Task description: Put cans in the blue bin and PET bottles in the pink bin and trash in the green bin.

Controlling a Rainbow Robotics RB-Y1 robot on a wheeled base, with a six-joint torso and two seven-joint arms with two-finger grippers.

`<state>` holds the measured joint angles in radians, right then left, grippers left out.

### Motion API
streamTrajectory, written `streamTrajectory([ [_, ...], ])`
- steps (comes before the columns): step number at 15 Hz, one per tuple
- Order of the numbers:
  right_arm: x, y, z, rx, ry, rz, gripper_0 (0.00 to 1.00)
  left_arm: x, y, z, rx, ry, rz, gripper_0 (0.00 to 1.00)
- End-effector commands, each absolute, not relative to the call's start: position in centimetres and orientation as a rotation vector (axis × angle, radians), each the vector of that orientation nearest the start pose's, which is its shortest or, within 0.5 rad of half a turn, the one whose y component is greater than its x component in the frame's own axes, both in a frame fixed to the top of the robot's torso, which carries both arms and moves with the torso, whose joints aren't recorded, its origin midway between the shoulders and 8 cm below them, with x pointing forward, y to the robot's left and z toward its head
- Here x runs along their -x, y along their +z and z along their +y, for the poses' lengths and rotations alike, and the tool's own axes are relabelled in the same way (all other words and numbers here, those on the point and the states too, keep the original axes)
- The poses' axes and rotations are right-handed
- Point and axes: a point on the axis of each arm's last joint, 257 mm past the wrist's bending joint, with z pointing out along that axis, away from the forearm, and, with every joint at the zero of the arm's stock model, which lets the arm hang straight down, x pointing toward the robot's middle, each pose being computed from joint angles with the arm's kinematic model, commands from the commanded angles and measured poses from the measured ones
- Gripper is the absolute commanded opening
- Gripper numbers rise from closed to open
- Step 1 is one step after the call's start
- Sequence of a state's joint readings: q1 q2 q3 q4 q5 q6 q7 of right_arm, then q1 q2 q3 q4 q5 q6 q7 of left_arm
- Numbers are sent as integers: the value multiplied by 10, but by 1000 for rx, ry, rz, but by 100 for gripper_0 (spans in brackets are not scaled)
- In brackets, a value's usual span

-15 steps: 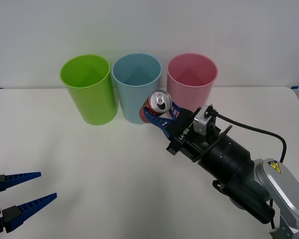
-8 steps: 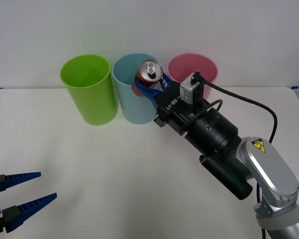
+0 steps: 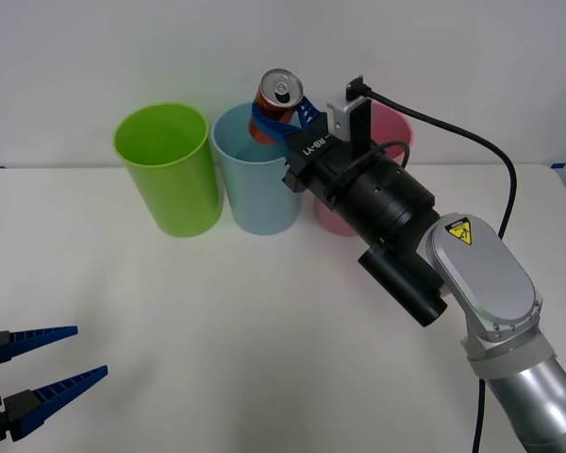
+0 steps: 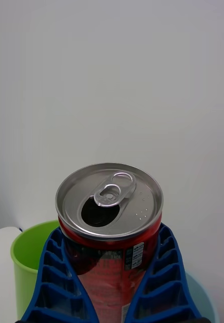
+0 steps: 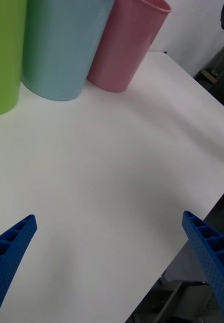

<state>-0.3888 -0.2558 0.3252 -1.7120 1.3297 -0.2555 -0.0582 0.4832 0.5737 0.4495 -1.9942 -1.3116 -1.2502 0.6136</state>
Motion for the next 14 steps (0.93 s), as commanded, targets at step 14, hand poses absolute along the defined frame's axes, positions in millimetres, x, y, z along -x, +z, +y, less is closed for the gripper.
streamTrajectory([
  [14, -623, -14, 47, 583, 414, 1227, 0, -294, -209, 277, -587, -772, 1953, 100],
])
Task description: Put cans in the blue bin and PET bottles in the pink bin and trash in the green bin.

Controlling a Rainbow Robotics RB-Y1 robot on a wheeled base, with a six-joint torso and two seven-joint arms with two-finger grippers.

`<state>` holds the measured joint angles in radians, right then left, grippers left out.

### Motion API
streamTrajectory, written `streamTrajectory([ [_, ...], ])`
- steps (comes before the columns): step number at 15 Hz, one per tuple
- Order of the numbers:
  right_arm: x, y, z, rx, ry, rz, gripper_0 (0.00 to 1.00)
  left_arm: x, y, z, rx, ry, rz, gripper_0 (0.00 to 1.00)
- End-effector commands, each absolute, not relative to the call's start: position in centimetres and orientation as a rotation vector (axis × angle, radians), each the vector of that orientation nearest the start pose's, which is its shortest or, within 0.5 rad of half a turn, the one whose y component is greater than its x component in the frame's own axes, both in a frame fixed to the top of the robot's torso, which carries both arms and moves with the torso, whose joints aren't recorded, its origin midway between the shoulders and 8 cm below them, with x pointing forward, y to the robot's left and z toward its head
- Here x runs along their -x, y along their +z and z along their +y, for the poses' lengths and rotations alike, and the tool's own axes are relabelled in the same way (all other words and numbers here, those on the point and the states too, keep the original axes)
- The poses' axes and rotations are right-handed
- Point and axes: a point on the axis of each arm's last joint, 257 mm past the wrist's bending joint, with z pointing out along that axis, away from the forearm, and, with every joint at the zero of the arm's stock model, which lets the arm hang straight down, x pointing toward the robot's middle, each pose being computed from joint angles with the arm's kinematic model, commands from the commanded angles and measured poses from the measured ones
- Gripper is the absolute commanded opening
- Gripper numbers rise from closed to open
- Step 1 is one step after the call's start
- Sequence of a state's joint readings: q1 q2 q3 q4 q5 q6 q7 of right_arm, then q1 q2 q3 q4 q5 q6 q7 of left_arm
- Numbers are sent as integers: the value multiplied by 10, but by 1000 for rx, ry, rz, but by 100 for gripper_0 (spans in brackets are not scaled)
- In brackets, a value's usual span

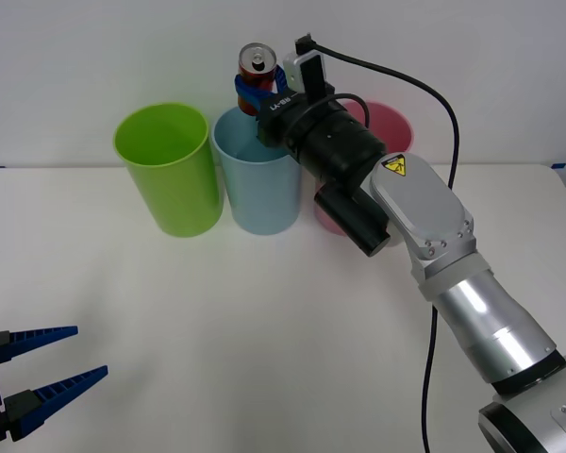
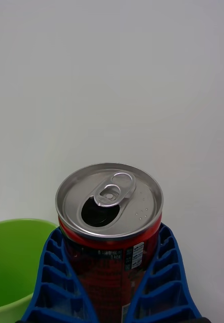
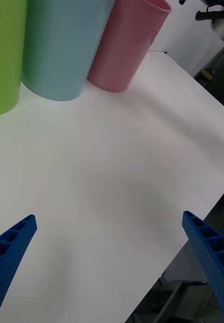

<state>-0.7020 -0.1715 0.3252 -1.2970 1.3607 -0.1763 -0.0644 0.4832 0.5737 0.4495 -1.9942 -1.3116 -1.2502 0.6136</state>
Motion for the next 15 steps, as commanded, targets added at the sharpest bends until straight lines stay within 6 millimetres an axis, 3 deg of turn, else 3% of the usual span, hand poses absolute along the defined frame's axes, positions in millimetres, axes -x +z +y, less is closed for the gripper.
streamTrajectory([
  [1, -625, -17, 48, 587, 412, 1234, 0, -294, -209, 277, -587, -772, 1953, 100],
  [6, -624, -31, 55, 617, 416, 1258, 0, -294, -209, 277, -587, -772, 1953, 100],
  [15, -627, -39, 44, 612, 404, 1278, 0, -294, -209, 277, -587, -772, 1953, 100],
])
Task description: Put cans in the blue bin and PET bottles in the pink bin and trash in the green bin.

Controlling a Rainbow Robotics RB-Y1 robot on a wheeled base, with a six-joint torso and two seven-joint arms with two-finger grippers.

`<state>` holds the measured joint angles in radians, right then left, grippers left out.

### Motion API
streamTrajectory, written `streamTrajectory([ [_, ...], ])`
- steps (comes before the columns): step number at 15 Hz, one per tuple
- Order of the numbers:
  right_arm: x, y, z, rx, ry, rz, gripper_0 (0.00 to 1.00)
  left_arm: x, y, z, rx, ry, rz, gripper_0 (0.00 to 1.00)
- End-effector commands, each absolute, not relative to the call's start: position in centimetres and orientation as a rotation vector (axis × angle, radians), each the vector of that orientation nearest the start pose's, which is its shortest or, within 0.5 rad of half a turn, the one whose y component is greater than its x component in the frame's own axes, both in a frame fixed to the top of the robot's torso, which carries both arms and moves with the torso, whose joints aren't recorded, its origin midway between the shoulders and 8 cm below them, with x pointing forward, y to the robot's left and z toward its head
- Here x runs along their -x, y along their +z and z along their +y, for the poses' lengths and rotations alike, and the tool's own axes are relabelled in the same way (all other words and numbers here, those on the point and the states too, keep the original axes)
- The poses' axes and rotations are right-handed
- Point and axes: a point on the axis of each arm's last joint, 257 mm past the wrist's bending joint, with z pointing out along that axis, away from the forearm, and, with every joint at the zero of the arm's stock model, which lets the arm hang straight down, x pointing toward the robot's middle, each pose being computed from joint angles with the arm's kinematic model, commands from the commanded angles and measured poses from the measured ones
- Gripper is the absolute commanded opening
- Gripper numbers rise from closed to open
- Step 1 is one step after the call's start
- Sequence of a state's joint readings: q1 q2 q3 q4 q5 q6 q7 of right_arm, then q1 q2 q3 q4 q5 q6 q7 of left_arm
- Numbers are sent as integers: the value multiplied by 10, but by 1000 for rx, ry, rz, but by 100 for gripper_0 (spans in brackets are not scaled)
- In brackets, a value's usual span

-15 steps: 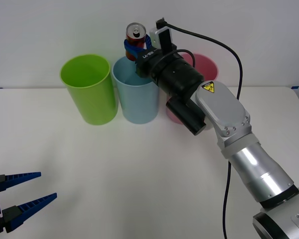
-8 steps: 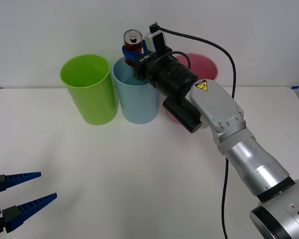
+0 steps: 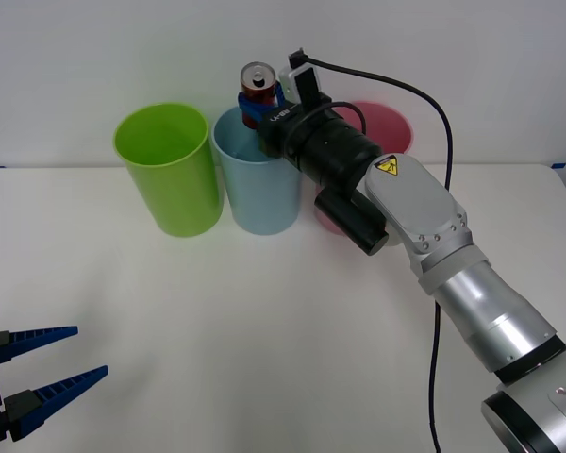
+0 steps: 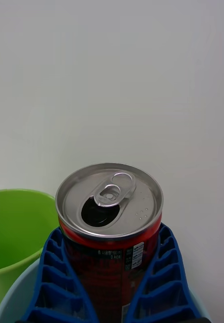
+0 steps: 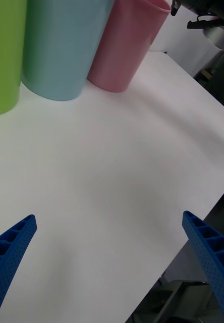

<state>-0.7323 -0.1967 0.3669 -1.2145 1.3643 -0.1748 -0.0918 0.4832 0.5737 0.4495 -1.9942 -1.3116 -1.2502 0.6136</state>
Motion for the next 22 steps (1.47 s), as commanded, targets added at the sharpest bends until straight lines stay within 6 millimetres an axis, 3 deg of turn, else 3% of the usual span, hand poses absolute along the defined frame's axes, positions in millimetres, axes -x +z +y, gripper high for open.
streamTrajectory([
  [1, -627, -39, 44, 610, 407, 1279, 0, -294, -209, 277, -587, -772, 1953, 100],
  [6, -627, -41, 44, 612, 407, 1280, 0, -294, -209, 277, -587, -772, 1953, 100],
  [7, -628, -39, 43, 609, 395, 1277, 33, -294, -209, 277, -587, -772, 1953, 100],
  [8, -629, -39, 42, 605, 396, 1279, 92, -294, -209, 277, -587, -772, 1953, 100],
  [9, -629, -39, 42, 609, 391, 1276, 100, -294, -209, 277, -587, -772, 1953, 100],
  [22, -630, -38, 39, 602, 396, 1278, 100, -294, -209, 277, -587, -772, 1953, 100],
])
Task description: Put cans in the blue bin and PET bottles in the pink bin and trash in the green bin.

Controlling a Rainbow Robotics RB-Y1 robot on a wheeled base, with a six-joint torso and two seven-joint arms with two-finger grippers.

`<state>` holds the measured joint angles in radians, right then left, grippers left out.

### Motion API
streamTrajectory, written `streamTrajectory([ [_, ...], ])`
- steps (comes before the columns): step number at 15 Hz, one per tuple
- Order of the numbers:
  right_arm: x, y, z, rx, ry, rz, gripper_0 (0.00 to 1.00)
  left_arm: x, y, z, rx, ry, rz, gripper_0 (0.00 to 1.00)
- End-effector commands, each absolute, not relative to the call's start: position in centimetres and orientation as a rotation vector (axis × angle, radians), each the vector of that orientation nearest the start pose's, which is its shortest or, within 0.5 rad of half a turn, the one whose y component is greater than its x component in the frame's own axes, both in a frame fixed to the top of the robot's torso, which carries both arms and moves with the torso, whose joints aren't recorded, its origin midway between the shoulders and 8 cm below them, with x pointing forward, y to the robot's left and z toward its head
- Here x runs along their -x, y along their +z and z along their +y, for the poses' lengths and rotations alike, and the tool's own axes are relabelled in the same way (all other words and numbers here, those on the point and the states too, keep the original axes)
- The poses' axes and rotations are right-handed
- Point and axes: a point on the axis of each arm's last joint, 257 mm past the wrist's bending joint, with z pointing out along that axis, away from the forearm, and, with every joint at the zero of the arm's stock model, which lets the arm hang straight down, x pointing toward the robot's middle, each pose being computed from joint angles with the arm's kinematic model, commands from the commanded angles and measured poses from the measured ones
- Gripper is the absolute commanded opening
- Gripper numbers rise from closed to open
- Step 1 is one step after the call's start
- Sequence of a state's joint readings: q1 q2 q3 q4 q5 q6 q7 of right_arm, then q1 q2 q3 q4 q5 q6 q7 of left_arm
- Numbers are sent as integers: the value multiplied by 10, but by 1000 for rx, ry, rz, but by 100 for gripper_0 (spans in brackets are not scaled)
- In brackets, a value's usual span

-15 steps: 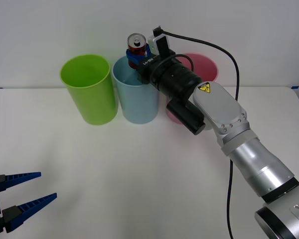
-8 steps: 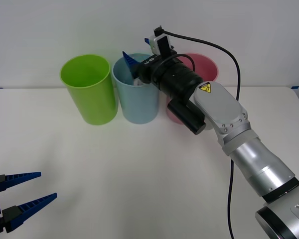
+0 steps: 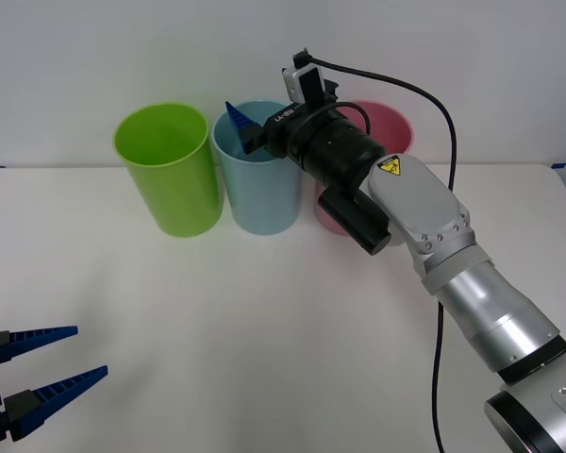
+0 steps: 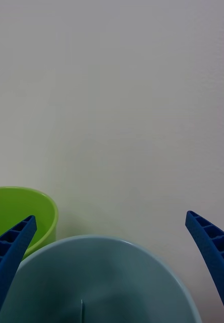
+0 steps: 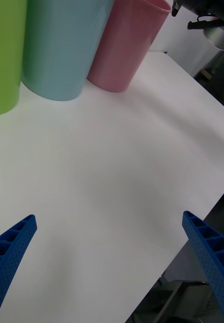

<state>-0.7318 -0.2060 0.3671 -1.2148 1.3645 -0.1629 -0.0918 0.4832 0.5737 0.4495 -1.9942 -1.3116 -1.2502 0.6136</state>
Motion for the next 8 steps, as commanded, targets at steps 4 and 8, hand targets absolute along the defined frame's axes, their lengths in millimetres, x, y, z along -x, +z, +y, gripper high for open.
streamTrajectory([
  [4, -614, -9, 41, 604, 437, 1216, 100, -294, -209, 277, -587, -772, 1953, 100],
  [8, -580, -4, 10, 628, 505, 1178, 100, -294, -209, 277, -587, -772, 1953, 100],
])
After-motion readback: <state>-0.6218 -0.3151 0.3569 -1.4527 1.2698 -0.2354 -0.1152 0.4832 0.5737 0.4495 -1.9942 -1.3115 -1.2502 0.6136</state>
